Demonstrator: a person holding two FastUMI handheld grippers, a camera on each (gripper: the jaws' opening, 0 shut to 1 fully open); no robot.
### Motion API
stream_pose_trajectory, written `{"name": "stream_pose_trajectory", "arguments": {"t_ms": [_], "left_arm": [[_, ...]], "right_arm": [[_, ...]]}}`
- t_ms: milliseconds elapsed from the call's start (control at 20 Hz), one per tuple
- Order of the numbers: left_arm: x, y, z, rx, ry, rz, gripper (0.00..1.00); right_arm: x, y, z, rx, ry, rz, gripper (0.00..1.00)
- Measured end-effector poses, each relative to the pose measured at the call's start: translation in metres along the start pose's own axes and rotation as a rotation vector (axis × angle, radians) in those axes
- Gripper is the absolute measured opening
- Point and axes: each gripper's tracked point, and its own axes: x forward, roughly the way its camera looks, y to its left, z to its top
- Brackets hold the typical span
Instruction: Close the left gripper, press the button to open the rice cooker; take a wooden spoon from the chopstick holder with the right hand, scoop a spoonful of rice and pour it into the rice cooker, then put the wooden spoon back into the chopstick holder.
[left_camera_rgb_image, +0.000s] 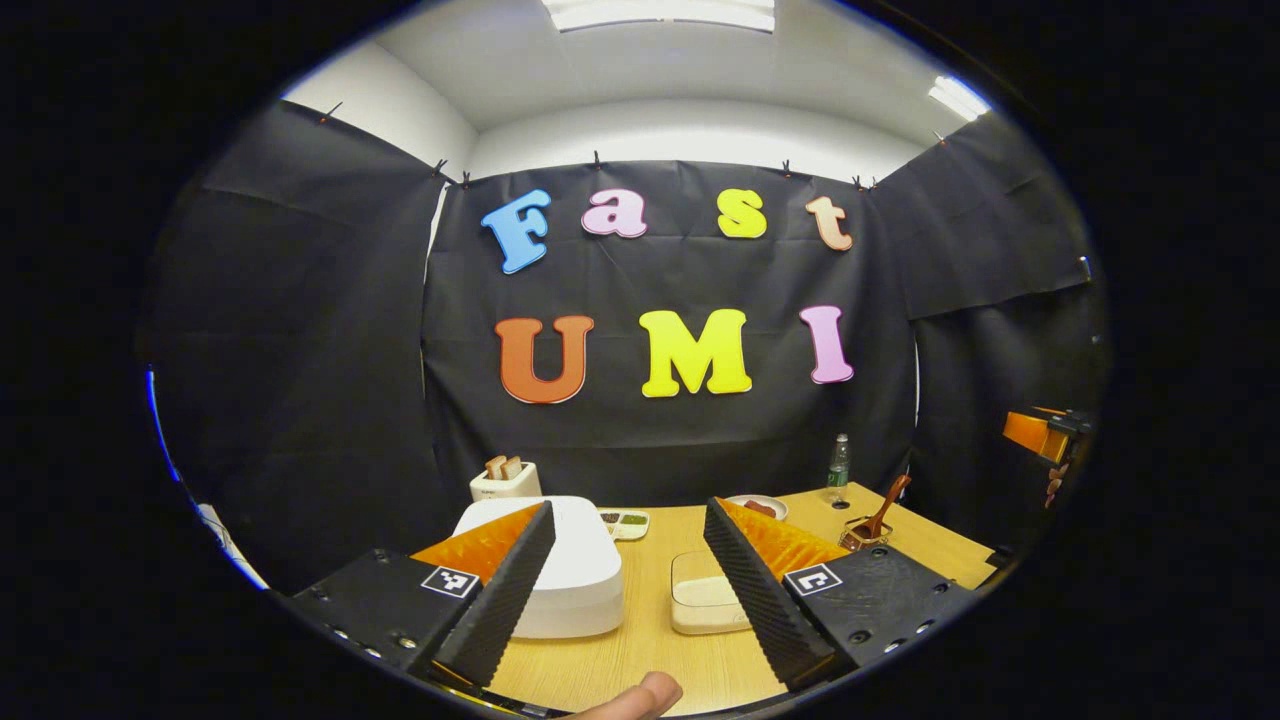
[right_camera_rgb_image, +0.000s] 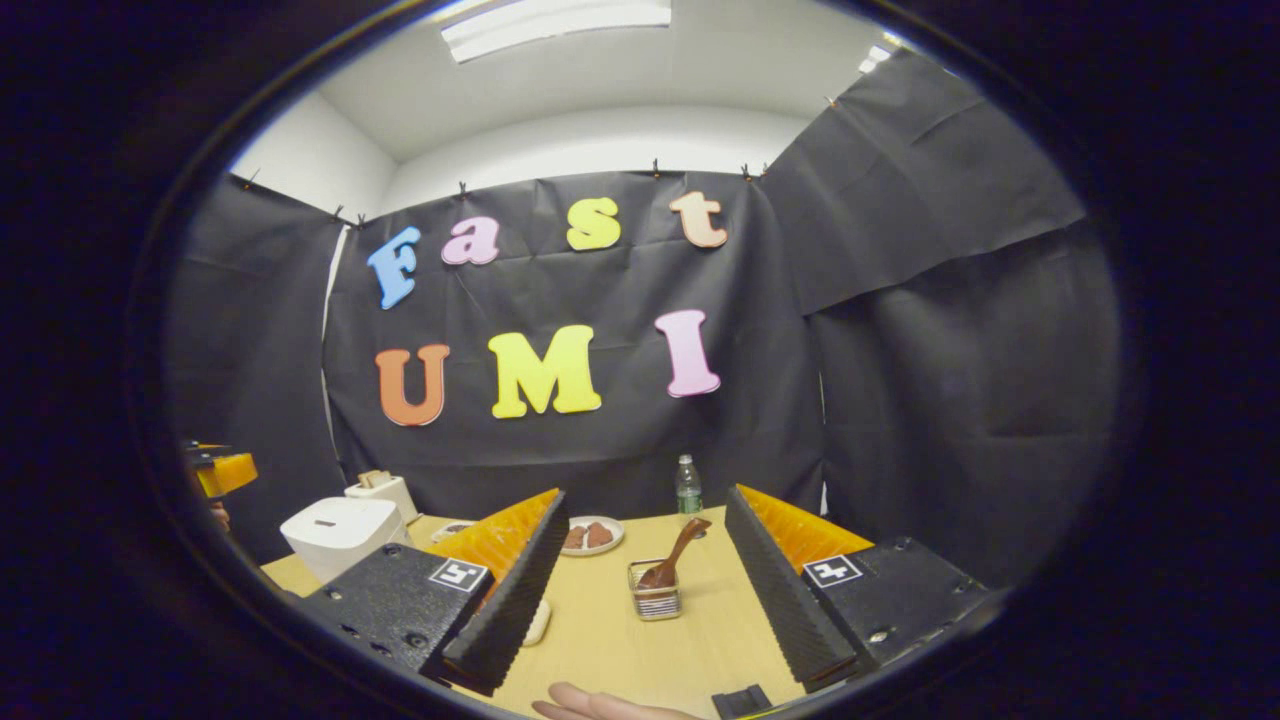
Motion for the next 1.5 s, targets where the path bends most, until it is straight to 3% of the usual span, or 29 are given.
{"name": "stream_pose_trajectory", "arguments": {"t_ms": [150, 250, 450, 500, 550, 650, 700, 750, 800, 850, 950, 1000, 1100, 1500], "left_arm": [[0.003, 0.010, -0.002, 0.010, -0.007, 0.026, 0.95], [0.009, 0.014, -0.002, 0.003, -0.009, 0.028, 0.95], [0.039, 0.024, -0.013, -0.025, 0.028, 0.017, 0.95], [0.046, 0.024, -0.015, -0.037, 0.035, 0.009, 0.87], [0.053, 0.027, -0.015, -0.051, 0.040, 0.014, 0.81], [0.067, 0.032, -0.017, -0.048, 0.050, 0.010, 0.81], [0.074, 0.031, -0.021, -0.040, 0.060, -0.004, 0.80], [0.079, 0.032, -0.024, -0.037, 0.076, -0.006, 0.72], [0.084, 0.036, -0.026, -0.035, 0.082, 0.004, 0.57], [0.090, 0.040, -0.028, -0.026, 0.088, 0.012, 0.52], [0.103, 0.043, -0.036, 0.006, 0.110, 0.026, 0.52], [0.109, 0.049, -0.041, 0.009, 0.124, 0.047, 0.21], [0.120, 0.066, -0.051, 0.008, 0.163, 0.103, 0.00], [0.160, 0.093, -0.120, -0.046, 0.405, 0.176, 0.00]], "right_arm": [[-0.002, 0.002, 0.016, -0.046, -0.057, 0.005, 0.96], [-0.001, 0.005, 0.016, -0.055, -0.078, 0.011, 0.99], [0.009, 0.002, 0.000, -0.042, -0.050, 0.010, 0.96], [0.014, 0.000, -0.005, -0.040, -0.039, 0.004, 1.00], [0.016, -0.001, -0.008, -0.034, -0.032, 0.005, 0.96], [0.023, -0.002, -0.011, -0.019, -0.027, 0.007, 0.99], [0.026, -0.004, -0.013, -0.019, -0.025, 0.007, 0.96], [0.029, -0.004, -0.015, -0.022, -0.023, 0.008, 0.99], [0.033, -0.005, -0.016, -0.023, -0.022, 0.007, 0.99], [0.035, -0.006, -0.017, -0.023, -0.021, 0.006, 0.99], [0.040, -0.009, -0.021, -0.028, -0.021, 0.004, 0.99], [0.042, -0.012, -0.023, -0.031, -0.021, 0.000, 0.99], [0.046, -0.017, -0.028, -0.030, -0.013, -0.009, 0.99], [0.057, -0.040, -0.048, -0.018, 0.028, -0.034, 0.99]]}}
